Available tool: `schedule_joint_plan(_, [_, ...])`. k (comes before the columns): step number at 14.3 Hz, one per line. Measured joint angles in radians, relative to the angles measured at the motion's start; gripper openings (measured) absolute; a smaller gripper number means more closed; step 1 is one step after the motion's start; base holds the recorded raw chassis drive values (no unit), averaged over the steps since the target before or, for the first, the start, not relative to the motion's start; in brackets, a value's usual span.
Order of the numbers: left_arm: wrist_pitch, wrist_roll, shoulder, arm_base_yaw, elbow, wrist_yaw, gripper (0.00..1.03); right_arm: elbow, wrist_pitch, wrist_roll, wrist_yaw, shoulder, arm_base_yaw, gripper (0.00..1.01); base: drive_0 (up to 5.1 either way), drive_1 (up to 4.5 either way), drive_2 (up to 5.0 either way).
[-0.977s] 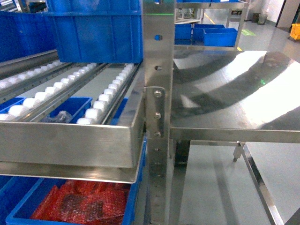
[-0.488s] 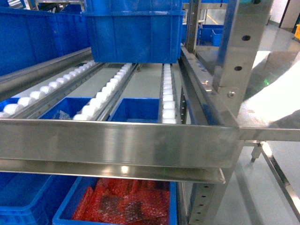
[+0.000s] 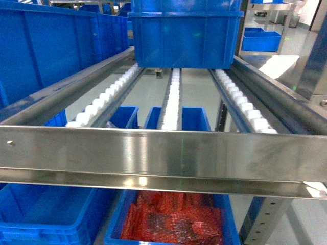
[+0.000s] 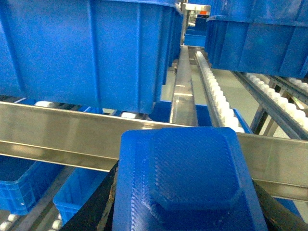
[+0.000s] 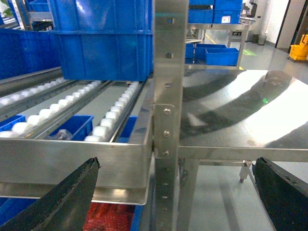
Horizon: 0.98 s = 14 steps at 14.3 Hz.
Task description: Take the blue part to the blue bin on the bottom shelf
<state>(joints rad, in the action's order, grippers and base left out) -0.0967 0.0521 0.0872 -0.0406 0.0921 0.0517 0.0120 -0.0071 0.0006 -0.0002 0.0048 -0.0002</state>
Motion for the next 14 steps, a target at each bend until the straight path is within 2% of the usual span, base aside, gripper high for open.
schedule_joint_plan(8, [0.0,0.0,0.0,0.0,0.0,0.001,0.43,0.0,0.003,0.0,0.0,0.0,0.0,0.98,-4.9,2.51,2.5])
schedule_joint_plan(14, [-0.001,0.0,0.0,0.0,0.0,0.005,0.43,0.0,0.004,0.0,-0.003,0.0,0.0,0.98,0.0,0.15,-0.2])
